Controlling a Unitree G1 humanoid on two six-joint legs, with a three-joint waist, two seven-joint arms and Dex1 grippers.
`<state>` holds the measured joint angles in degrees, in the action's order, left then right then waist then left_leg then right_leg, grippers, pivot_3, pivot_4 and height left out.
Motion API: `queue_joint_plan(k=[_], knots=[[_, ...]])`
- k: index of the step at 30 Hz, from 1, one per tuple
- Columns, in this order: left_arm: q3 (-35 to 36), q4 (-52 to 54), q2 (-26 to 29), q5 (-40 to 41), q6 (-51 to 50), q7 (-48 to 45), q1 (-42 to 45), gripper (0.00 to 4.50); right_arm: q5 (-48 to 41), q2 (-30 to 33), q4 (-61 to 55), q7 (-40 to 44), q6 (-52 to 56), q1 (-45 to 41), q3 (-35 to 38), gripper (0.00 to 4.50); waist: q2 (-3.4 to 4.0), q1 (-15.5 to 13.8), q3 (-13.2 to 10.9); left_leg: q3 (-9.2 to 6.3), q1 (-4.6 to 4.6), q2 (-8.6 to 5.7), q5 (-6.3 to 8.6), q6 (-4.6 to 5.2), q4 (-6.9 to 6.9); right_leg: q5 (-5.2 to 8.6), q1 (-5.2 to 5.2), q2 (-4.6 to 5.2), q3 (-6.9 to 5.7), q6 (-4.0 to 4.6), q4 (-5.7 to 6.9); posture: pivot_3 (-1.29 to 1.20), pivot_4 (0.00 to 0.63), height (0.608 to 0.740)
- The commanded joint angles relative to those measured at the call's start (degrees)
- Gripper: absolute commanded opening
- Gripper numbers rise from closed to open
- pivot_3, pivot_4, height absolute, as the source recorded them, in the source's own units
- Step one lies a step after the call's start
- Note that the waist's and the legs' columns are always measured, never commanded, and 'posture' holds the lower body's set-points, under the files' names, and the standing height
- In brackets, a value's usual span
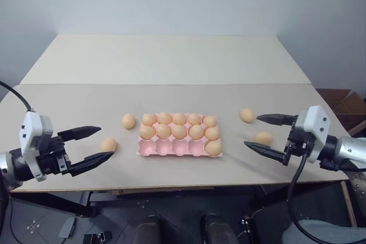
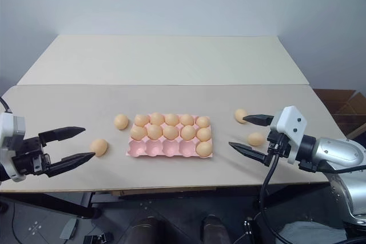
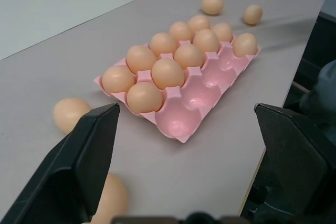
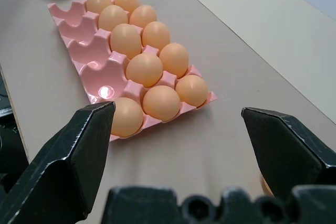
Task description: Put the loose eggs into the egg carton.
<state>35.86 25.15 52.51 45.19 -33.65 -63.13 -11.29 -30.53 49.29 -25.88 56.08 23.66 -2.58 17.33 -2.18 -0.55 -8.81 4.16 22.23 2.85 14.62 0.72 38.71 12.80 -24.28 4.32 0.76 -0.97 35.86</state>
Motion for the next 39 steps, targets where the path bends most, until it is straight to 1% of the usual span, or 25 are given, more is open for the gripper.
queue_joint_plan(k=[1,4,5,7,10,15,19,22,26,28,30,35,38,39], knots=[[1.52,-0.76,-0.14,2.12,-0.04,0.92,2.24,4.47,-0.38,1.14,-0.63,-0.14,-0.63,0.23,2.88,4.5,0.0,-0.03,0.0,0.0,0.0,0.0,0.0,0.0,0.0,0.0,0.0,0.0,0.0,0.0,0.0,0.0,0.15,0.74],[2.7,-0.27,0.26,5.44,-2.72,1.13,2.7,4.47,0.44,1.87,0.71,0.17,-1.19,0.55,3.44,4.5,0.0,-0.03,0.0,-0.01,0.0,0.0,0.0,0.0,0.0,0.0,0.01,0.0,-0.01,-0.01,0.0,0.0,0.15,0.74],[2.72,0.28,0.58,5.62,-2.4,-0.07,2.32,4.47,1.35,2.56,1.57,0.54,-1.75,0.77,3.38,4.5,0.0,0.0,0.0,0.01,0.0,0.0,0.0,0.0,0.0,0.0,0.01,0.01,0.01,0.0,0.0,0.0,0.15,0.74],[2.51,0.91,0.72,6.6,-1.64,-2.36,2.01,4.47,4.19,4.13,3.72,1.6,-3.91,1.37,2.41,4.5,0.0,0.01,0.0,0.02,0.01,-0.01,0.0,0.0,0.0,-0.01,0.0,0.02,0.02,0.0,-0.03,0.0,0.15,0.74],[0.55,0.97,1.09,5.69,-0.96,-2.86,3.06,4.47,10.6,5.9,8.81,1.76,-8.49,1.0,-1.36,4.5,0.0,0.02,0.0,0.03,0.01,-0.02,0.0,0.0,0.0,0.0,0.01,0.01,0.01,0.0,-0.03,0.0,0.15,0.74],[-4.15,0.95,1.54,4.73,-0.03,-3.82,6.01,4.47,20.1,5.59,21.96,0.95,-16.04,-4.85,-9.92,4.5,0.0,0.12,0.0,0.05,-0.09,-0.02,-0.01,0.0,0.04,0.05,0.05,-0.01,0.03,-0.08,0.03,0.0,0.15,0.74],[-5.37,0.99,1.37,4.54,-0.02,-3.56,7.27,4.47,21.32,3.22,29.72,1.37,-16.93,-10.04,-13.38,4.5,0.0,0.57,0.0,0.06,-0.03,-0.01,-0.01,0.0,0.02,-0.02,0.01,-0.05,0.05,0.02,0.02,0.0,0.15,0.74],[-5.38,1.2,1.25,4.38,-0.01,-3.53,7.25,4.5,21.87,1.27,32.4,0.72,-17.57,-12.17,-14.55,3.91,0.01,0.78,0.0,0.02,0.0,-0.01,-0.01,0.01,-0.02,-0.16,0.0,-0.05,0.04,-0.21,0.02,0.0,0.15,0.74],[-5.28,1.27,1.28,4.13,0.06,-3.48,7.13,4.5,21.5,-0.1,32.91,0.98,-16.86,-13.07,-14.57,2.49,0.01,0.85,0.0,0.02,-0.01,-0.02,-0.01,0.01,-0.04,-0.17,0.0,-0.04,0.03,-0.24,0.02,0.0,0.15,0.74],[-5.44,1.15,1.35,3.83,0.16,-3.29,7.37,4.5,22.1,-0.65,31.9,-0.85,-15.76,-13.08,-14.32,1.74,0.01,0.9,0.0,0.02,-0.04,-0.01,-0.01,0.01,-0.02,-0.16,0.03,-0.04,0.03,-0.22,0.03,0.0,0.15,0.74],[-5.36,1.18,1.33,3.78,0.17,-3.28,7.37,4.5,21.31,-0.6,29.98,-0.76,-15.19,-12.67,-13.86,1.06,0.01,0.91,0.0,0.02,-0.06,-0.01,-0.01,0.0,-0.01,-0.16,0.05,-0.04,0.03,-0.22,0.05,0.0,0.15,0.74],[-5.22,1.45,0.8,3.41,0.64,-3.12,6.92,4.5,18.77,-1.62,25.77,-3.36,-12.83,-11.17,-11.0,1.06,0.01,0.88,0.0,0.02,-0.04,-0.01,-0.01,0.0,0.0,-0.17,0.03,-0.03,0.03,-0.23,0.07,0.0,0.15,0.74],[-5.28,1.44,0.8,2.98,0.98,-3.08,6.89,4.5,17.31,-0.54,25.3,-2.24,-11.96,-10.32,-9.34,1.65,0.01,0.73,0.0,0.02,-0.03,-0.02,-0.01,0.0,0.0,-0.16,0.03,-0.02,0.03,-0.22,0.04,0.0,0.15,0.74],[-5.23,1.38,0.85,3.0,1.03,-3.08,6.9,4.5,16.42,-0.25,24.84,-1.55,-11.05,-10.17,-8.85,1.96,0.01,0.68,0.0,0.02,-0.02,-0.02,-0.01,0.0,0.0,-0.16,0.03,-0.02,0.02,-0.22,0.04,0.0,0.15,0.74]])
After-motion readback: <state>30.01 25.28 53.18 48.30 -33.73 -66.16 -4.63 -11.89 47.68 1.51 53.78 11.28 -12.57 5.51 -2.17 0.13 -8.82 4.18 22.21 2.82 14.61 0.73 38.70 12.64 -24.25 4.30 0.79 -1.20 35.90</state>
